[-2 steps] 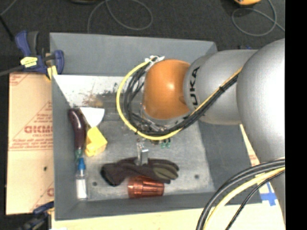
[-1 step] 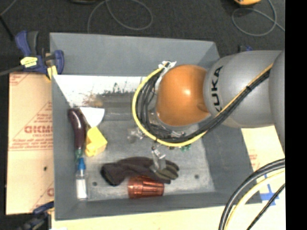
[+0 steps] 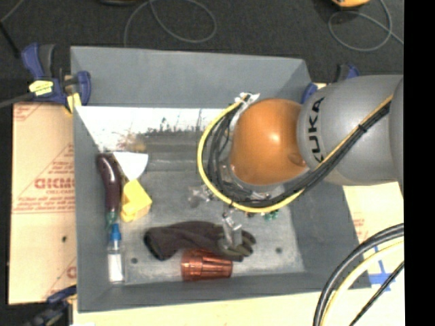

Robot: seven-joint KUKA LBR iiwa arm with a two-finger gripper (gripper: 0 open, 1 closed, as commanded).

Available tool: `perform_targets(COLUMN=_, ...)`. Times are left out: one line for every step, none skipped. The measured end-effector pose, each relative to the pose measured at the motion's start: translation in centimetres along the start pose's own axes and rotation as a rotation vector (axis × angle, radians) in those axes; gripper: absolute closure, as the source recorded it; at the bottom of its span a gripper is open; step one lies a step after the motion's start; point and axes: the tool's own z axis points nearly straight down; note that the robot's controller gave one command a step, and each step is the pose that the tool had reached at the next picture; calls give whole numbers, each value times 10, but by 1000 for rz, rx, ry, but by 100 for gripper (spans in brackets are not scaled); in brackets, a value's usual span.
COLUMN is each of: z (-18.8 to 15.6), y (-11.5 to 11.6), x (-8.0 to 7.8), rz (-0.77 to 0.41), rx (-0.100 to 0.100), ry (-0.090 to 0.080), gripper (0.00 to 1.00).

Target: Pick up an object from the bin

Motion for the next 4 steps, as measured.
perform_targets(z=20, y=9, x=9, rz=225, rx=1, ry=-3, gripper=0)
perform_targets(z=50, y=7, x=-1, rz=-9, rx=1, ry=-6, gripper=100)
perform_targets(z=50, y=7, x=-1, rz=-8, rx=1, ry=-6, gripper=100)
perform_targets(z=-125, y=13, x=-5, rz=-64, rx=6, ry=-16, gripper=100)
